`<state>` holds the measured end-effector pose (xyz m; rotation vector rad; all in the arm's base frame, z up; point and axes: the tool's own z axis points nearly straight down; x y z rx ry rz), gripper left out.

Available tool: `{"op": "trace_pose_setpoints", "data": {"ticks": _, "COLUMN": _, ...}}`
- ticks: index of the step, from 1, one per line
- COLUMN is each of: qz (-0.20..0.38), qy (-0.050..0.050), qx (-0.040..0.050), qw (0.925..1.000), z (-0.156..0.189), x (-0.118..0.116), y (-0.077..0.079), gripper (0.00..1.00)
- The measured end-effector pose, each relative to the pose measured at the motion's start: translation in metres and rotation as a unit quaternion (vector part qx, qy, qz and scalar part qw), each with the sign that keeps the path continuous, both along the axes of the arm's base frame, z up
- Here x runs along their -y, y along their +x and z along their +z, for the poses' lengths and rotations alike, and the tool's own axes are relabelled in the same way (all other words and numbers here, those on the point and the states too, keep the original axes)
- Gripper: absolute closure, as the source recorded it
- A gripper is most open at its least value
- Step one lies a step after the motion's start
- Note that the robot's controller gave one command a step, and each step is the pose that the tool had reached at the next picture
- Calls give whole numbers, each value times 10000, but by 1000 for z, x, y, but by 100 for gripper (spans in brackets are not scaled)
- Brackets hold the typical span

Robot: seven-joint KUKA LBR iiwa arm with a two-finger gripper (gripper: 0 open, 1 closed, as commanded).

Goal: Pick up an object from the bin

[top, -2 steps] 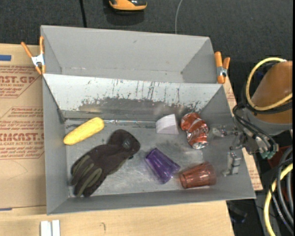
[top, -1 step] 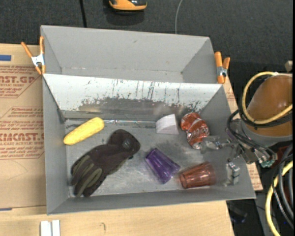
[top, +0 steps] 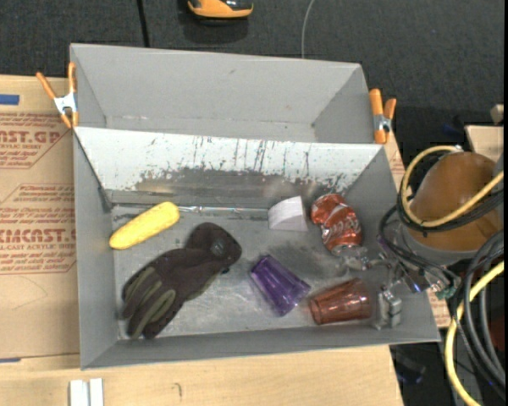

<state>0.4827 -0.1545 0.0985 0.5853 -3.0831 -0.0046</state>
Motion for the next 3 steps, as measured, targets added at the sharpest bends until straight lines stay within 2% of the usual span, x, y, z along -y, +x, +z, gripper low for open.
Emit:
{"op": "trace_pose_setpoints", "data": {"ticks": 1, "qz": 1407, "qy": 19, "qx": 39, "qw": 9900, "z": -28, "x": -9, "y": 4, "gripper": 0}}
{"op": "trace_pose_setpoints", "data": {"ticks": 2, "qz": 908, "qy": -11, "qx": 69, "qw": 9958, "z": -28, "x": -12, "y": -1, "gripper": 100}}
{"op": "trace_pose_setpoints", "data": {"ticks": 3, "qz": 906, "qy": -12, "qx": 69, "qw": 9959, "z": -28, "x": -12, "y": -1, "gripper": 100}}
